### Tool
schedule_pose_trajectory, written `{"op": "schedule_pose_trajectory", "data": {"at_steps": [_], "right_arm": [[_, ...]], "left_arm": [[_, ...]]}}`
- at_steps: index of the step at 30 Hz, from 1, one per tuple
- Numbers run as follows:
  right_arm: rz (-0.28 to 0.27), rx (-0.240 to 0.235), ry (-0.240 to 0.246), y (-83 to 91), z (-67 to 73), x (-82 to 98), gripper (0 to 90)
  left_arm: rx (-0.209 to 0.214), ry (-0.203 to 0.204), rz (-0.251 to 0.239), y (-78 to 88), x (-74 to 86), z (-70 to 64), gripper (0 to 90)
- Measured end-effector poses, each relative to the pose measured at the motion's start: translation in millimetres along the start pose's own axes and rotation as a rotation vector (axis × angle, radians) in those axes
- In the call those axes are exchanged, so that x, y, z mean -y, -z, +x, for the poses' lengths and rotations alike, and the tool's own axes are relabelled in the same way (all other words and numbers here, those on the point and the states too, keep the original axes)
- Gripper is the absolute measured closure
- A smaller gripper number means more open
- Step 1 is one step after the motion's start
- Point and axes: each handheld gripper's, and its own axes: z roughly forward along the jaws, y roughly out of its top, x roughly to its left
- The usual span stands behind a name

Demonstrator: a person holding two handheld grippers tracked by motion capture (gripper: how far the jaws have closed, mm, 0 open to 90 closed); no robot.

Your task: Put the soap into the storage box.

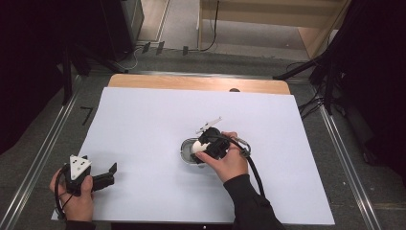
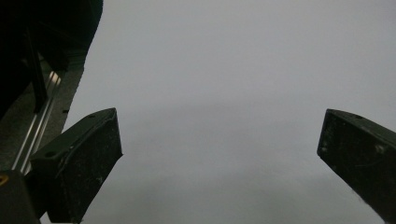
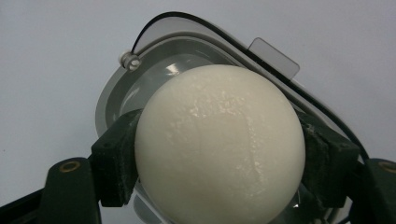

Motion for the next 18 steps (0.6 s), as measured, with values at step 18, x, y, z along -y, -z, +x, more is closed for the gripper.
{"op": "schedule_pose_trajectory", "data": {"at_steps": [18], "right_arm": [[-0.004,0.038,0.000,0.2,0.3,1.8,24.5]], "left_arm": [[0.000,0.000,0.001,0.1,0.0,0.3,0.2]]}}
